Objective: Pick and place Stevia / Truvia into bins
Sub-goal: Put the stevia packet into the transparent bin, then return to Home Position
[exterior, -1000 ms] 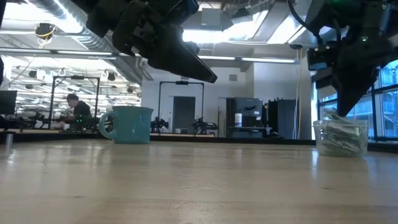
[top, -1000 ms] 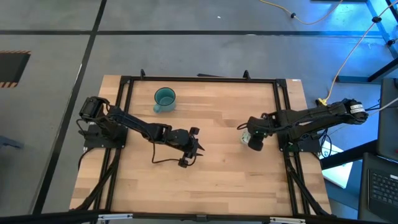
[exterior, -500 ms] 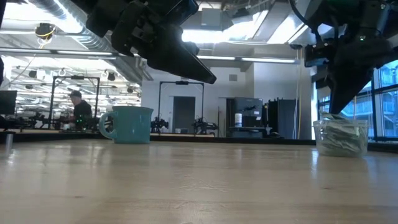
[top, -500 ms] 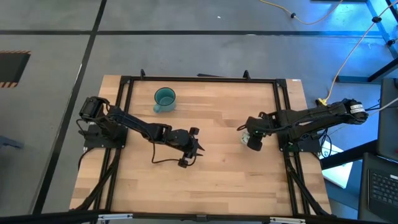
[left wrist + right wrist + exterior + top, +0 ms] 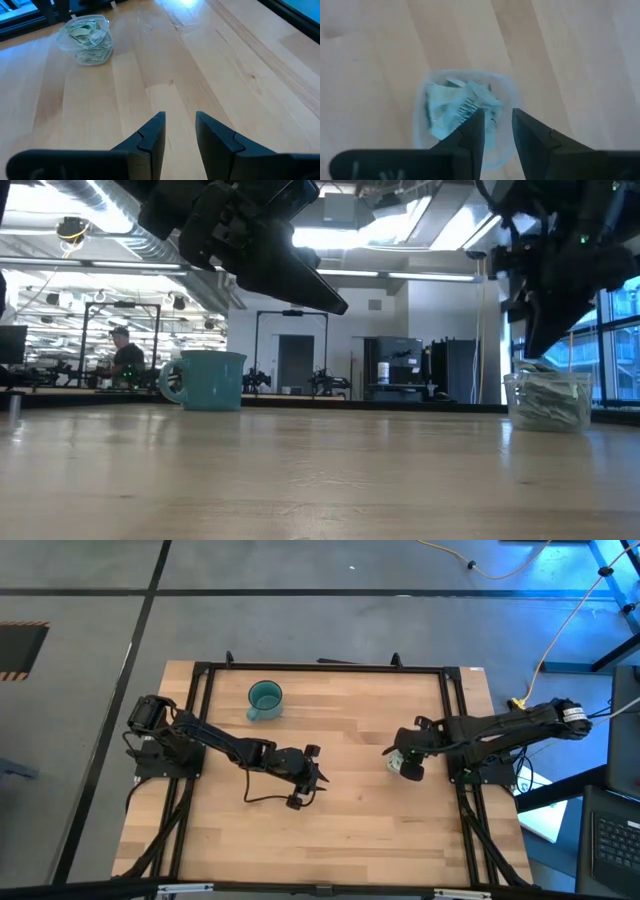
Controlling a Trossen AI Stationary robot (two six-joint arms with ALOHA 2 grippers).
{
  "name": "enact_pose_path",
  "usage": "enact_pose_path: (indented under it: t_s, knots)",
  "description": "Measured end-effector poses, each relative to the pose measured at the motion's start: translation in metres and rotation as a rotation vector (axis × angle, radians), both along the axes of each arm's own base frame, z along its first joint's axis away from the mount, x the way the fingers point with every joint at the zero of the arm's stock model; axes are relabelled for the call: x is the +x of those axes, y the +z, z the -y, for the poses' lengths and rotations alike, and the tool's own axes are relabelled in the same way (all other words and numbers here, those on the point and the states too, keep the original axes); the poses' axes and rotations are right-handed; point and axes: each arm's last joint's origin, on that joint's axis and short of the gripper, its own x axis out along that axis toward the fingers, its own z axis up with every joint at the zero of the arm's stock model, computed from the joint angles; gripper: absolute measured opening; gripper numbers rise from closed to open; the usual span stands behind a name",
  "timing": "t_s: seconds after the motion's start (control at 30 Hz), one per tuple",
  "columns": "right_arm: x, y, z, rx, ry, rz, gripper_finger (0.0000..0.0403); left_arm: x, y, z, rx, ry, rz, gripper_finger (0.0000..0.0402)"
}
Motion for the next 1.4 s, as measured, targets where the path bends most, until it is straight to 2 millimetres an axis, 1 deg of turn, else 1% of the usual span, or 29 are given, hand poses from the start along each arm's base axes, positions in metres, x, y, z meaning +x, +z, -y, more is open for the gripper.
enact_pose_path:
  t_s: [0.17, 0.27, 0.33, 0.47, 0.67, 0.97, 1.13, 1.4]
  knots:
    - [0.007, 0.023, -0.013, 0.008, 0.062, 0.058, 0.0102, 0.000, 0.000, 0.000, 0.000, 0.000, 0.000, 0.0102]
    - [0.007, 0.026, -0.020, 0.011, 0.103, 0.071, 0.0102, 0.000, 0.000, 0.000, 0.000, 0.000, 0.000, 0.0102]
    - [0.005, 0.022, -0.024, 0.015, 0.114, 0.062, 0.0102, 0.000, 0.000, 0.000, 0.000, 0.000, 0.000, 0.0102]
    - [0.000, 0.008, -0.027, 0.033, 0.074, 0.034, 0.0102, 0.000, 0.000, 0.000, 0.000, 0.000, 0.000, 0.0102]
    - [0.000, -0.008, -0.025, -0.014, 0.051, 0.074, 0.0102, 0.000, 0.000, 0.000, 0.000, 0.000, 0.000, 0.0102]
    - [-0.002, -0.027, -0.025, 0.007, 0.051, 0.099, 0.0102, 0.000, 0.000, 0.000, 0.001, 0.000, 0.000, 0.0102]
    - [-0.008, -0.038, -0.024, 0.011, 0.026, 0.074, 0.0102, 0.000, 0.000, 0.000, 0.007, -0.004, 0.001, 0.0102]
    - [-0.010, -0.042, -0.023, 0.017, 0.007, 0.070, 0.0102, 0.000, 0.000, 0.000, 0.007, -0.004, 0.001, 0.0102]
